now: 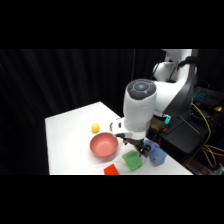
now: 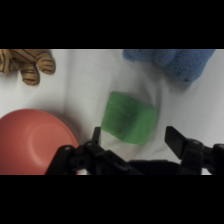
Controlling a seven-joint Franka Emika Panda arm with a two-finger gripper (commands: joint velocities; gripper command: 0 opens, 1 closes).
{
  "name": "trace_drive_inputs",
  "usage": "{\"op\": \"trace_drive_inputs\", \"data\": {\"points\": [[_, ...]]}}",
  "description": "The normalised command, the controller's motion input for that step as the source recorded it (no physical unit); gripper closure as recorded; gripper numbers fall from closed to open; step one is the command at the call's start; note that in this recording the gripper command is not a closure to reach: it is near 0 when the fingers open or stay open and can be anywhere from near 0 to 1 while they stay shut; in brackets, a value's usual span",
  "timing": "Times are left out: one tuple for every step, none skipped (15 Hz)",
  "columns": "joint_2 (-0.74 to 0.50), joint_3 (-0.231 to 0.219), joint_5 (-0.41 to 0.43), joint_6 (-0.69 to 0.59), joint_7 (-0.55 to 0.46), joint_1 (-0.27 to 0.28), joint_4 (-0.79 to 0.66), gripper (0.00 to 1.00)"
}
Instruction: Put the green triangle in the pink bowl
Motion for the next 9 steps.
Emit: {"op": "trace_drive_inputs", "data": {"points": [[0.3,0.007,0.008,0.13,-0.17,-0.03,0.21,0.0],[0.29,0.008,0.028,0.09,-0.19,-0.03,0.24,0.0],[0.3,0.005,0.034,0.07,-0.19,-0.023,0.27,0.0],[0.28,0.014,0.061,0.05,-0.21,-0.029,0.28,0.0],[0.26,0.012,0.061,0.08,-0.24,-0.034,0.26,0.0],[0.24,0.009,0.065,0.1,-0.25,-0.043,0.24,0.0],[0.2,0.011,0.085,0.1,-0.27,-0.062,0.2,0.0],[0.17,0.01,0.104,0.11,-0.3,-0.087,0.15,0.0],[0.13,0.008,0.114,0.12,-0.3,-0.099,0.11,0.0]]}}
